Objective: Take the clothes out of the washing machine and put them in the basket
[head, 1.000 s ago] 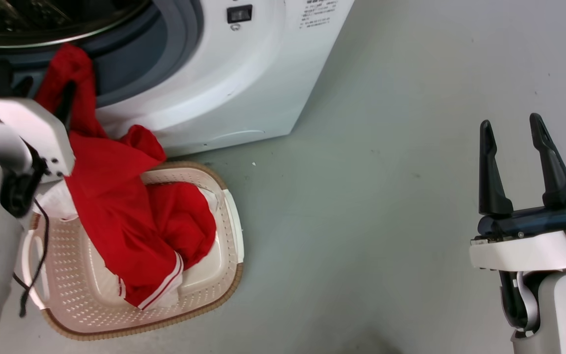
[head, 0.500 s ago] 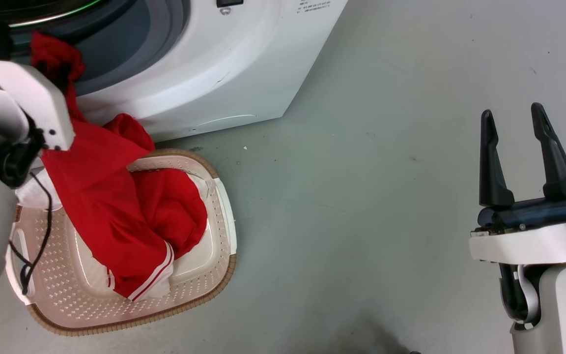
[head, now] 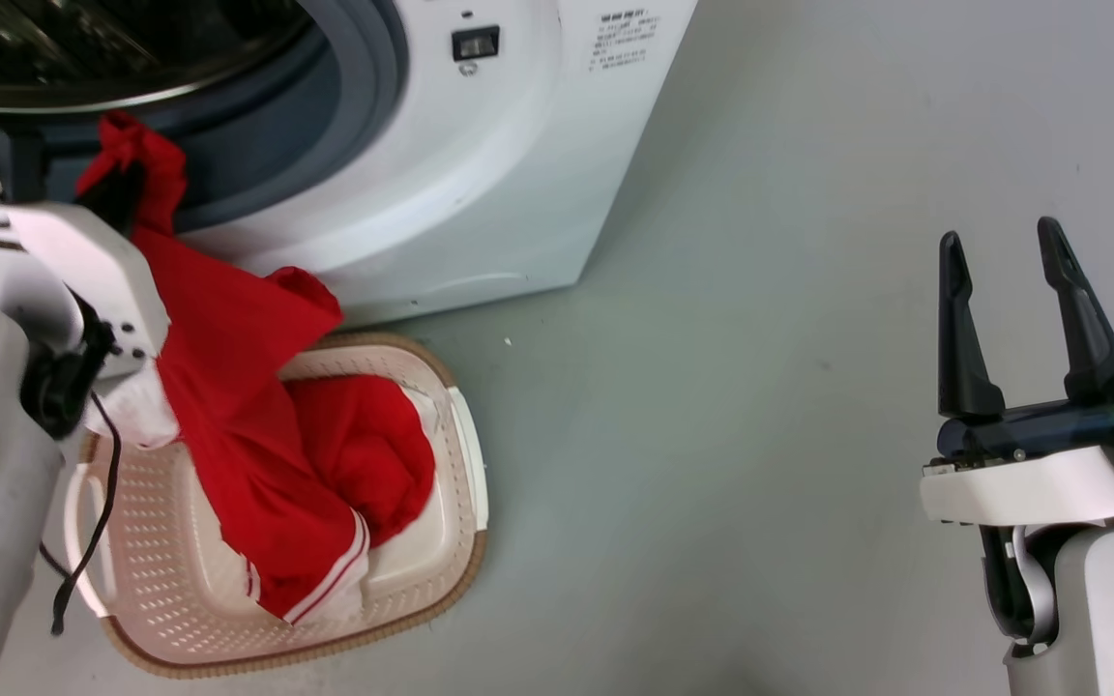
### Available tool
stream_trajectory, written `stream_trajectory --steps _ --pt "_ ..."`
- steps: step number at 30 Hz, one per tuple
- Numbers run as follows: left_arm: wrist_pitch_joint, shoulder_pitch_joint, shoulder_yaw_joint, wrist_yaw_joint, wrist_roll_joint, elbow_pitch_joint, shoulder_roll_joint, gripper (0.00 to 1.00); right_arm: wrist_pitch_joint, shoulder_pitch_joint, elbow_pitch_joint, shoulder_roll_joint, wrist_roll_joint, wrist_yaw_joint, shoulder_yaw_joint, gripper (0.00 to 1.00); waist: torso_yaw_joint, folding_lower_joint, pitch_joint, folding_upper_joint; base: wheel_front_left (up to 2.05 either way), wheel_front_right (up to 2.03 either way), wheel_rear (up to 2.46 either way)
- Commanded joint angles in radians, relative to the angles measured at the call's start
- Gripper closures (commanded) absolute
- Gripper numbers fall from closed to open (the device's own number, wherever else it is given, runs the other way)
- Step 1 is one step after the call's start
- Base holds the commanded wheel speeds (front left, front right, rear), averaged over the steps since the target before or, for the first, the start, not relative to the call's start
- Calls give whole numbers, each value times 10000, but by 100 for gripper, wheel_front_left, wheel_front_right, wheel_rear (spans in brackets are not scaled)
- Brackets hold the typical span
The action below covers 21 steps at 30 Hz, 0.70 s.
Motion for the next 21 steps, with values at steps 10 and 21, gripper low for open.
stream_trajectory --steps 10,21 --pt "-866 2000 -238 460 84 -1869 35 100 -23 502 188 18 -333 -13 60 0 572 0 -1496 0 0 0 0" --pt "165 5501 -430 2213 -183 -6672 726 100 -23 516 282 18 -157 -13 191 0 652 0 -1945 0 0 0 0"
